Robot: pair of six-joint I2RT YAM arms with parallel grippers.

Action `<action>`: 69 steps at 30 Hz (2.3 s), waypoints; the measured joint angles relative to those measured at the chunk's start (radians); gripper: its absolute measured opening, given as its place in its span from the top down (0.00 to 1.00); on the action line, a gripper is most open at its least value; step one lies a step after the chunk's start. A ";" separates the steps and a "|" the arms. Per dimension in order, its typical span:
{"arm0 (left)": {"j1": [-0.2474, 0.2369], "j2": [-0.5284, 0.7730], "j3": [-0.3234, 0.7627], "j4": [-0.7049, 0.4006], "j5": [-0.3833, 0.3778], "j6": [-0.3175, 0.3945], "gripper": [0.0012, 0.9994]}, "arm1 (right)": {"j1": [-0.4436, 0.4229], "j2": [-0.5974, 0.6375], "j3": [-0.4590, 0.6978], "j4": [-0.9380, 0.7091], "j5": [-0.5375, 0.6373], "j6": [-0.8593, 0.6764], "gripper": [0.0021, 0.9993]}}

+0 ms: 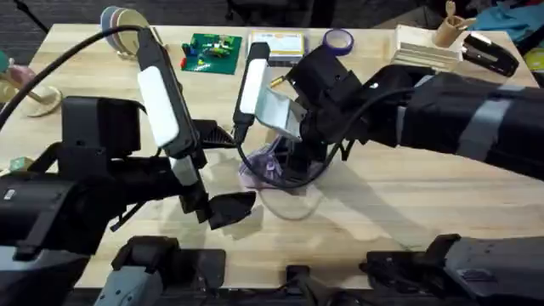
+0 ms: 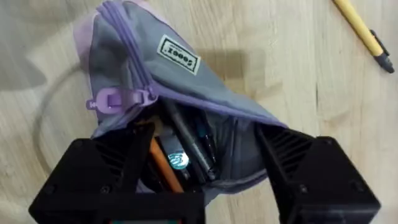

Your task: Unzip the bag, pick up the pens from the table one at a time and place them inside, then zip the bag closed.

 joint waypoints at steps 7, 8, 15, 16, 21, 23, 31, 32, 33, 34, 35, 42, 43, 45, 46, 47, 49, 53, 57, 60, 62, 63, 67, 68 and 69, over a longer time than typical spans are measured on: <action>0.000 0.000 0.000 0.000 0.000 0.000 0.01 | 0.002 -0.018 0.000 -0.022 -0.002 0.005 0.00; 0.000 0.000 0.000 0.000 0.000 0.000 0.01 | 0.004 -0.029 0.001 -0.031 -0.006 0.009 0.00; 0.000 0.000 0.000 0.000 0.000 0.000 0.01 | 0.009 -0.180 0.013 -0.043 -0.018 0.051 0.00; 0.000 0.000 0.000 0.000 0.000 0.000 0.01 | 0.009 -0.207 0.016 -0.039 -0.019 0.062 0.00; 0.000 0.000 0.000 0.000 0.000 0.000 0.01 | 0.008 -0.337 0.023 -0.008 -0.024 0.161 0.00; 0.000 0.000 0.000 0.000 0.000 0.000 0.01 | 0.003 -0.377 0.023 0.020 -0.025 0.223 0.00; 0.000 0.000 0.000 0.000 0.000 0.000 0.01 | -0.098 -0.421 0.025 0.123 -0.039 0.475 0.00; 0.000 0.000 0.000 0.000 0.000 0.000 0.01 | -0.111 -0.417 0.026 0.123 -0.039 0.510 0.00; 0.000 0.000 0.000 0.000 0.000 0.000 0.01 | -0.122 -0.410 0.029 0.122 -0.039 0.544 0.00; 0.000 0.000 0.000 0.000 0.000 0.000 0.01 | -0.133 -0.401 0.034 0.120 -0.039 0.579 0.00; 0.000 0.000 0.000 0.000 0.000 0.000 0.01 | -0.143 -0.391 0.039 0.120 -0.039 0.611 0.00; 0.000 0.000 0.000 0.000 0.000 0.000 0.01 | -0.167 -0.360 0.045 0.106 -0.040 0.751 0.00; 0.000 0.000 0.000 0.000 0.000 0.000 0.01 | -0.167 -0.360 0.046 0.090 -0.041 0.769 0.00; 0.000 0.000 0.000 0.000 0.000 0.000 0.01 | -0.167 -0.360 0.047 0.065 -0.042 0.809 0.00; 0.000 0.000 0.000 0.000 0.000 0.000 0.01 | -0.167 -0.359 0.047 0.059 -0.042 0.834 0.00; 0.000 0.000 0.000 0.000 0.000 0.000 0.01 | -0.167 -0.360 0.047 0.059 -0.042 0.851 0.00; 0.000 0.000 0.000 0.000 0.000 0.000 0.01 | -0.167 -0.360 0.047 0.057 -0.042 0.878 0.00; 0.000 0.000 0.000 0.000 0.000 0.000 0.01 | -0.167 -0.358 0.048 0.034 -0.042 0.910 0.00; 0.000 0.000 0.000 0.000 0.000 0.000 0.01 | -0.167 -0.336 0.051 0.050 -0.042 0.957 0.00; 0.000 0.000 0.000 0.000 0.000 0.000 0.01 | -0.167 -0.296 0.058 0.049 -0.043 0.991 0.00; 0.000 0.000 0.000 0.000 0.000 0.000 0.01 | -0.167 -0.254 0.075 0.047 -0.042 1.010 0.00; 0.000 0.000 0.000 0.000 0.000 0.000 0.01 | -0.167 -0.230 0.091 0.044 -0.042 1.017 0.00; 0.000 0.000 0.000 0.000 0.000 0.000 0.01 | -0.167 -0.115 0.201 0.009 -0.042 1.032 0.00; 0.000 0.000 0.000 0.000 0.000 0.000 0.01 | -0.167 -0.078 0.242 -0.004 -0.042 1.034 0.00; 0.000 0.000 0.000 0.000 0.000 0.000 0.01 | -0.167 -0.049 0.276 -0.015 -0.040 1.034 0.00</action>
